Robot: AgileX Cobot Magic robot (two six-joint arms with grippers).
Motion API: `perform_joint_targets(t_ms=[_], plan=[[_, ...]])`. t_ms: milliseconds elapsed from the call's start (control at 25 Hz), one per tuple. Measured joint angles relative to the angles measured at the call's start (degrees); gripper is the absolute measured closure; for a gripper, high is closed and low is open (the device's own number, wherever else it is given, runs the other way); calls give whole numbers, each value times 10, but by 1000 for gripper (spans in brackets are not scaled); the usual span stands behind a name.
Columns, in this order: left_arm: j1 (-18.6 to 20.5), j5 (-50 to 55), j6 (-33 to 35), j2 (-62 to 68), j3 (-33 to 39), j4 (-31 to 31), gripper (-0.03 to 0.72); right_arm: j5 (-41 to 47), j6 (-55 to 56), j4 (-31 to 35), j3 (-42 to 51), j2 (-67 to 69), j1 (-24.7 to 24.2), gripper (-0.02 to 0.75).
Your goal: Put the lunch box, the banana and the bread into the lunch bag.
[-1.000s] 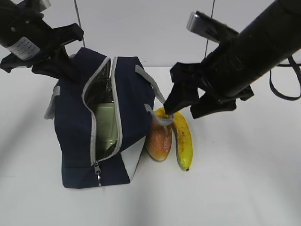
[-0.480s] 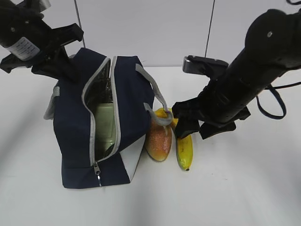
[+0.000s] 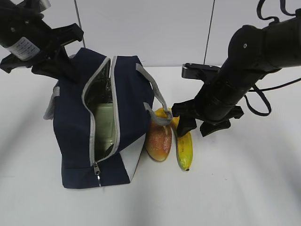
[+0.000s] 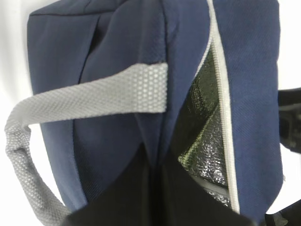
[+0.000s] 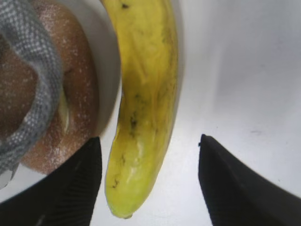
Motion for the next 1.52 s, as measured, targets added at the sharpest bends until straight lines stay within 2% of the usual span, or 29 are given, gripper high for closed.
perform_joint_targets(t_ms=[800, 880, 1080, 1200, 1320, 1520], plan=[[0, 0, 0, 0, 0, 0, 691, 26, 0, -4, -103, 111, -6, 262], [0, 0, 0, 0, 0, 0, 691, 29, 0, -4, -103, 114, -6, 288], [0, 0, 0, 0, 0, 0, 691, 30, 0, -4, -111, 114, -6, 439], [0, 0, 0, 0, 0, 0, 691, 37, 0, -5, -114, 114, -6, 449], [0, 0, 0, 0, 0, 0, 691, 72, 5, -35, -131, 114, -6, 449], [0, 0, 0, 0, 0, 0, 691, 132, 77, -164, -179, 107, -6, 449]])
